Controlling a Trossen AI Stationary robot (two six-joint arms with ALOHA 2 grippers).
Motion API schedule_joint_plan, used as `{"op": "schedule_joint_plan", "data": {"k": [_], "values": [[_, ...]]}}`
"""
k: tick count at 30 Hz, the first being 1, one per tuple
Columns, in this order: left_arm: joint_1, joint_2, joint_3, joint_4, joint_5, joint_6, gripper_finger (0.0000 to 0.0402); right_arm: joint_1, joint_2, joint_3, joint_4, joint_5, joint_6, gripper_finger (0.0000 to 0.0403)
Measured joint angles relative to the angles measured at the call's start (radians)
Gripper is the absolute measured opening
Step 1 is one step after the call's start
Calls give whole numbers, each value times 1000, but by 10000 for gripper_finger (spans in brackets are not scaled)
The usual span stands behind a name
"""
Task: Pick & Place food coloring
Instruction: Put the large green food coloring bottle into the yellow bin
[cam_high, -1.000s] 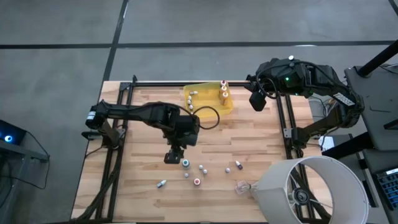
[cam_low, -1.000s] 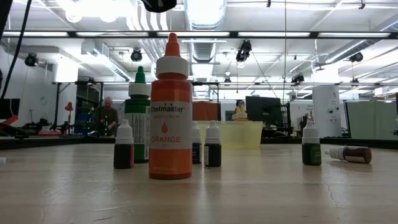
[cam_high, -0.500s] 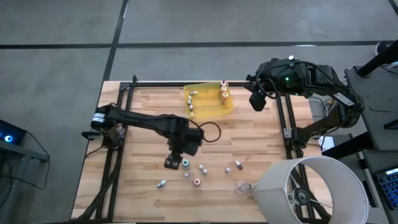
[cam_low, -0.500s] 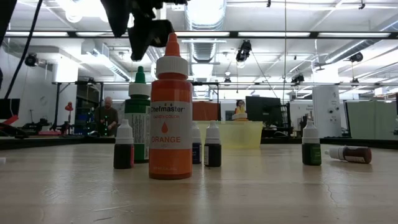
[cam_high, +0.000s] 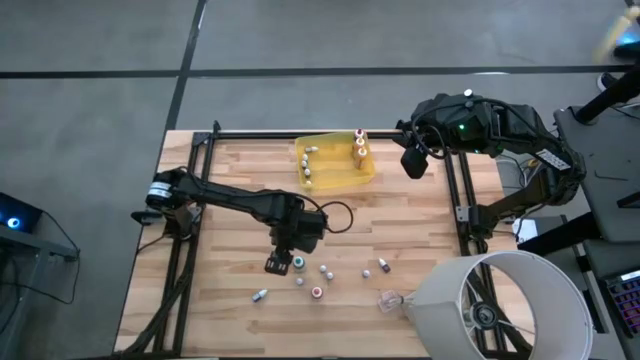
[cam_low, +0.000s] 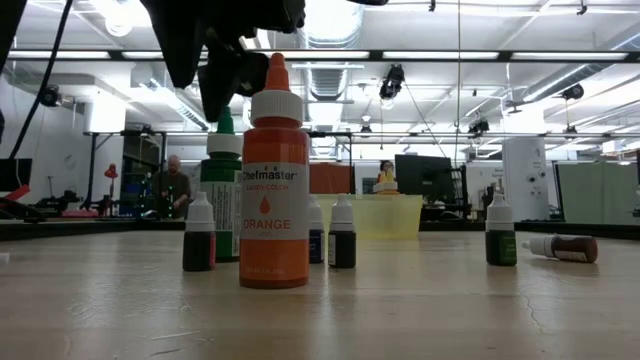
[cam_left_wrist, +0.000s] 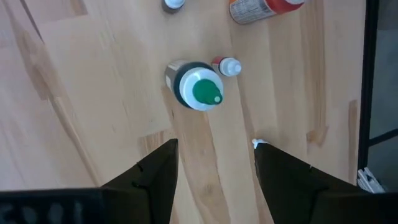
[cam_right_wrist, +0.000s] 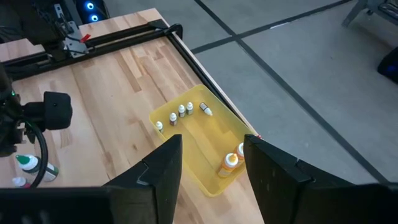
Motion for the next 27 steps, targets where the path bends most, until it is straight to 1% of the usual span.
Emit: {"op": "schedule_joint_plan", "data": {"k": [7, 8, 12, 13, 23, 27], "values": [[-20, 0, 6, 57, -16, 27, 183, 0, 0, 0, 0, 0, 0, 164], [-29, 0, 6, 66, -32, 40, 183, 0, 0, 0, 0, 0, 0, 164], [-64, 0, 5, 99, -163, 100, 183, 0, 0, 0, 0, 0, -1, 164], [-69, 0, 4, 102, -179, 111, 183, 0, 0, 0, 0, 0, -1, 164], [-71, 0, 2, 145, -173, 118, 183, 0, 0, 0, 0, 0, -1, 164], [-73, -1, -29, 190, -154, 123, 183, 0, 0, 0, 0, 0, -1, 164]]}}
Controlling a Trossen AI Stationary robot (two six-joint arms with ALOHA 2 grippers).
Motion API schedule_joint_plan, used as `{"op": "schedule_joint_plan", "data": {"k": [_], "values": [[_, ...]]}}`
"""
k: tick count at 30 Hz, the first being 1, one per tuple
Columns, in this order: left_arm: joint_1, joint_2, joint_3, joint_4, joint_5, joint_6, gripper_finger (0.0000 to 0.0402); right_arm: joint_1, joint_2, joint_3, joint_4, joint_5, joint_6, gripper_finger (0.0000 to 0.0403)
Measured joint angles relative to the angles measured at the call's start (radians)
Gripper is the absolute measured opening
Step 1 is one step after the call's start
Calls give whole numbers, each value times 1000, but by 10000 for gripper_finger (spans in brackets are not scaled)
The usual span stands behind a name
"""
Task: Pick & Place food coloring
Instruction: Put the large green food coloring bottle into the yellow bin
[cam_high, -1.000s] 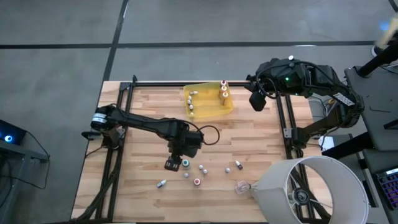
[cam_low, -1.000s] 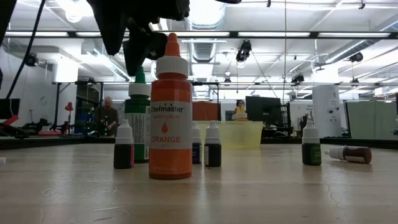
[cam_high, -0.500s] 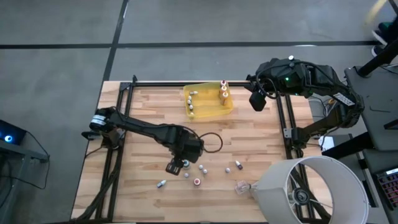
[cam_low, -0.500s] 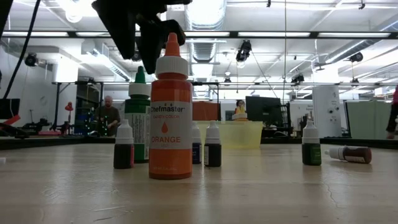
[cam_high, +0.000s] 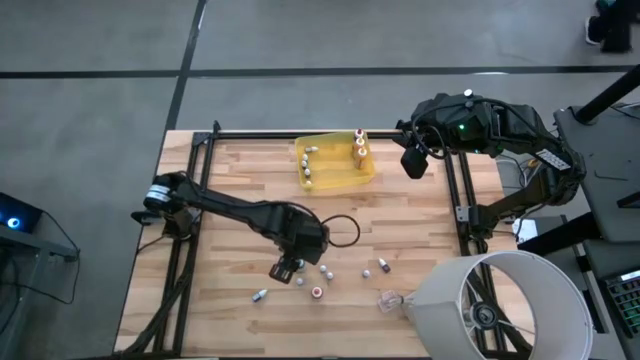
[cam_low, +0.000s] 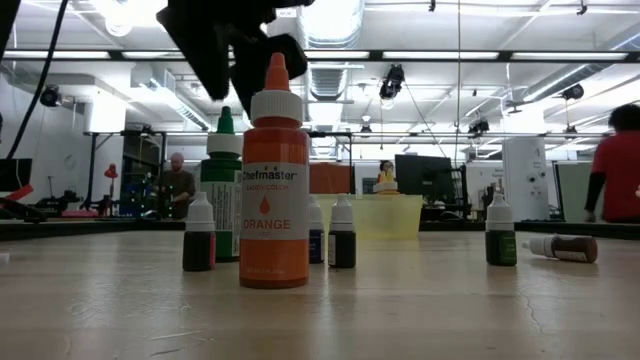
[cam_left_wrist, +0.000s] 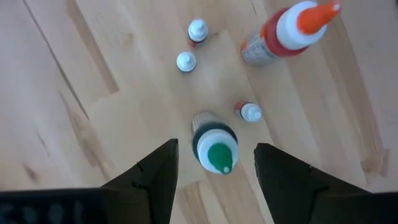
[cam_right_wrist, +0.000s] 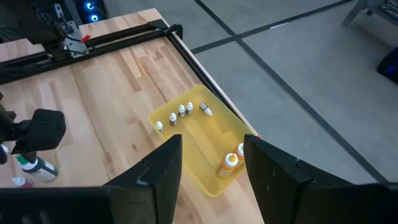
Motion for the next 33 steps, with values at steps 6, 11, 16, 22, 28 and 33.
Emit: {"op": "schedule_joint_plan", "data": {"k": [6, 11, 16, 22, 28, 33], "values": [[-12, 0, -72, 19, 1, -3, 183, 0, 0, 0, 0, 0, 0, 164], [-20, 0, -86, 53, 1, -5, 183, 0, 0, 0, -1, 0, -1, 164], [-20, 0, -86, 96, -1, -9, 183, 0, 0, 0, -1, 1, -1, 164], [-24, 0, -133, 94, -5, -1, 183, -1, 0, 0, -1, 2, -1, 164], [-23, 0, -141, 95, -9, -22, 183, -1, 0, 0, -1, 2, 0, 164], [-23, 0, -140, 102, -12, -27, 183, -1, 0, 0, -1, 3, 0, 164]]}}
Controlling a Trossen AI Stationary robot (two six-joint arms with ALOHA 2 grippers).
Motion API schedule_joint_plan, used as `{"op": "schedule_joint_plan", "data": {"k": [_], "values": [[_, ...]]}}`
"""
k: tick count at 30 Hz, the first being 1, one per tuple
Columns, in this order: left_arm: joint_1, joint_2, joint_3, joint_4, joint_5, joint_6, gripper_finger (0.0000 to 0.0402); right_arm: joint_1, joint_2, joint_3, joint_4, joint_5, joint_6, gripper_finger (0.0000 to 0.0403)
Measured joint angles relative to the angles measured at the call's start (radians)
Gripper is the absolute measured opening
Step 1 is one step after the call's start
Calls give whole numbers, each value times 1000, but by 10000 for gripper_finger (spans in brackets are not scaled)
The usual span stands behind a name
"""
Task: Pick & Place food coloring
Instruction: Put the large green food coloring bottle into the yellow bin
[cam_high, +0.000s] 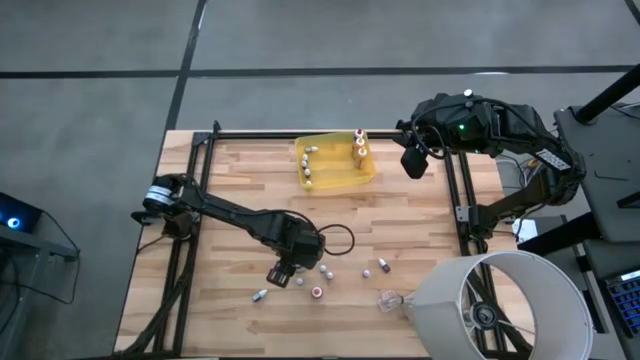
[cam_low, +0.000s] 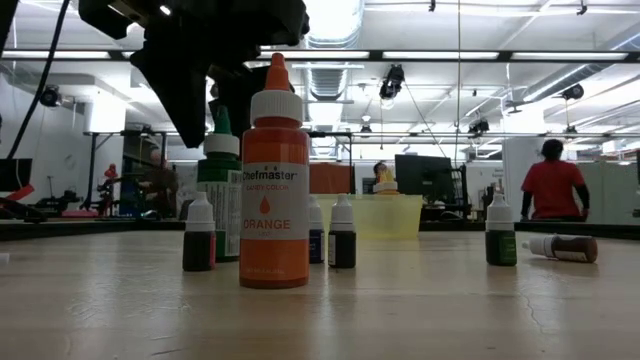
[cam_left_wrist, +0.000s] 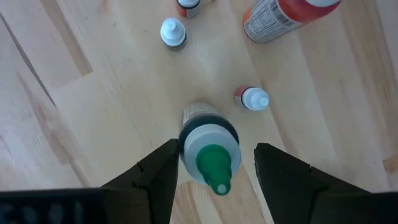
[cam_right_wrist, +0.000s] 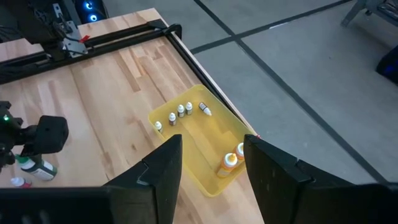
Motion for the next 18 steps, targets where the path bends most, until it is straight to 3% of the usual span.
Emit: {"op": "schedule_joint_plan", "data": {"k": [11, 18], "values": [[0, 0, -6, 1, -12, -18, 178, 0, 0, -1, 0, 4, 16, 164], [0, 0, 10, 7, -12, -23, 124, 0, 0, -1, 1, 4, 19, 164]]}}
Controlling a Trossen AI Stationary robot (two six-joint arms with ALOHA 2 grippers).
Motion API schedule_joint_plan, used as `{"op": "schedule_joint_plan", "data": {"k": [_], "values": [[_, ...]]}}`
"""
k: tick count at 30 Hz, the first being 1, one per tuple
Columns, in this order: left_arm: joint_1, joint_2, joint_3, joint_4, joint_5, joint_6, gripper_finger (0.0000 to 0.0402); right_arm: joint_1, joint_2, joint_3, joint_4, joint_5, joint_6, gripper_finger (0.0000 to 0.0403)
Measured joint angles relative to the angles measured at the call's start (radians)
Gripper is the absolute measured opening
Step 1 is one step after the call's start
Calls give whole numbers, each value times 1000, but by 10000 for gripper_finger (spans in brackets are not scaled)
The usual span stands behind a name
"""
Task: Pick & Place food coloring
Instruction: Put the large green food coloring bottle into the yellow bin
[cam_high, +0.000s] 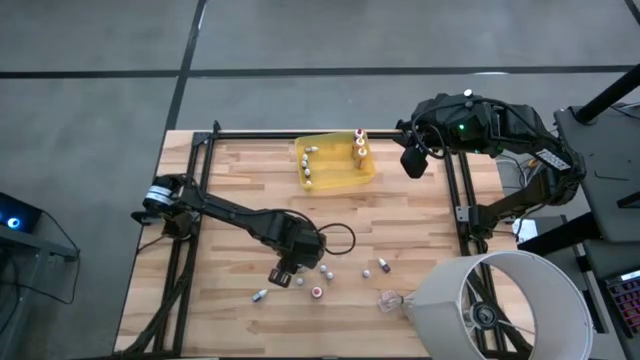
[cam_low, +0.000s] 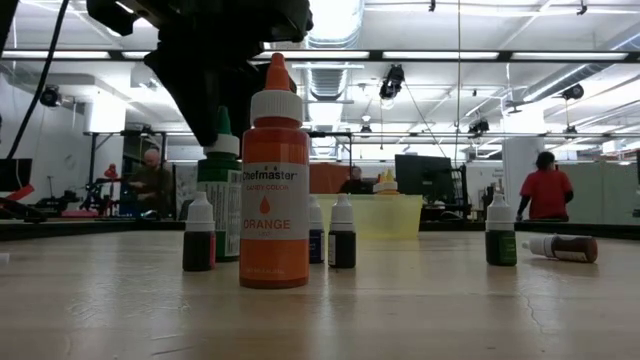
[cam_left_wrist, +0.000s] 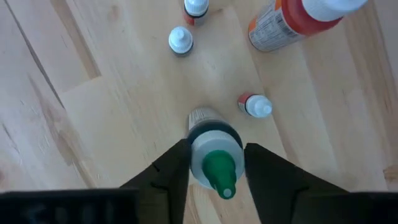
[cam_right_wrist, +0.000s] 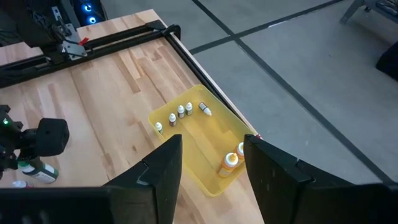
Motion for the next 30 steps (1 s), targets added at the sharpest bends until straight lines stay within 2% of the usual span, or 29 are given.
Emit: {"op": "schedule_joint_plan", "data": {"k": [5, 15, 22, 30], "values": [[0, 0, -1, 1, 1, 0, 89, 0, 0, 0, 0, 0, 0, 164], [39, 0, 46, -29, 4, -1, 96, 1, 0, 0, 0, 0, -3, 164], [158, 0, 181, -127, -4, 18, 92, 1, 0, 0, 0, 0, 0, 164], [360, 0, 347, -189, -5, 18, 93, 1, 0, 0, 0, 0, -1, 164]]}}
